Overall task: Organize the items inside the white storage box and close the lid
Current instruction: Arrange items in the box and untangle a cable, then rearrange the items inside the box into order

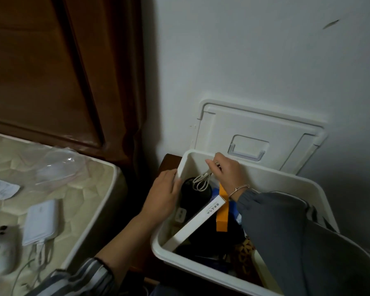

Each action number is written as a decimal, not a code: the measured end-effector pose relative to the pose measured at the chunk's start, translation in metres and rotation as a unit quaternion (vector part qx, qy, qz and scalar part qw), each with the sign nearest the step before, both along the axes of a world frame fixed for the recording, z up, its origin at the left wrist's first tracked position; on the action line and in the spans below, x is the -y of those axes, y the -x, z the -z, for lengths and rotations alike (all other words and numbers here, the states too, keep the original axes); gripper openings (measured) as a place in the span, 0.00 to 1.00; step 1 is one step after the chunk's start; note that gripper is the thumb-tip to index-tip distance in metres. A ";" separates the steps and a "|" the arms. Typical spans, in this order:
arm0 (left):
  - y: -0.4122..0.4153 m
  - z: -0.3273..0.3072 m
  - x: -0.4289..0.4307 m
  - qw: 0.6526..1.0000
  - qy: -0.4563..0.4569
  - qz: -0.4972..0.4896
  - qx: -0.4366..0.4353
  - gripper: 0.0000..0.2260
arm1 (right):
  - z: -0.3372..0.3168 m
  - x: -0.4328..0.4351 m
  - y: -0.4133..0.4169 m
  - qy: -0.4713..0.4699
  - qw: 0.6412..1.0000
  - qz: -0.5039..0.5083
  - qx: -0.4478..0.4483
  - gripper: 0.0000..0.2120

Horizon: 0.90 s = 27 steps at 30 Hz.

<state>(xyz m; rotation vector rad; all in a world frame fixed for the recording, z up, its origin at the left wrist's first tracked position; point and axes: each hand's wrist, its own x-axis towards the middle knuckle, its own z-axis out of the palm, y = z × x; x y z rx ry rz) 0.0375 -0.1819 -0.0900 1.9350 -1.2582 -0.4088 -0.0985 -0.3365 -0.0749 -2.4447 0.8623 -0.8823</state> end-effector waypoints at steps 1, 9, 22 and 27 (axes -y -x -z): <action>0.000 0.000 0.000 1.000 0.005 -0.002 0.001 0.16 | 0.004 -0.001 -0.002 0.008 1.000 -0.011 -0.019 0.14; -0.002 0.005 -0.003 1.000 0.024 0.010 -0.003 0.16 | 0.020 0.012 -0.014 -0.006 0.902 -0.095 -0.421 0.18; -0.003 0.009 -0.003 1.000 0.016 0.004 -0.003 0.15 | -0.031 0.002 0.023 -0.216 0.927 -0.177 -0.250 0.19; 0.000 0.004 -0.003 1.000 0.013 -0.002 -0.003 0.14 | -0.031 -0.029 0.054 0.045 0.873 -0.224 -0.431 0.20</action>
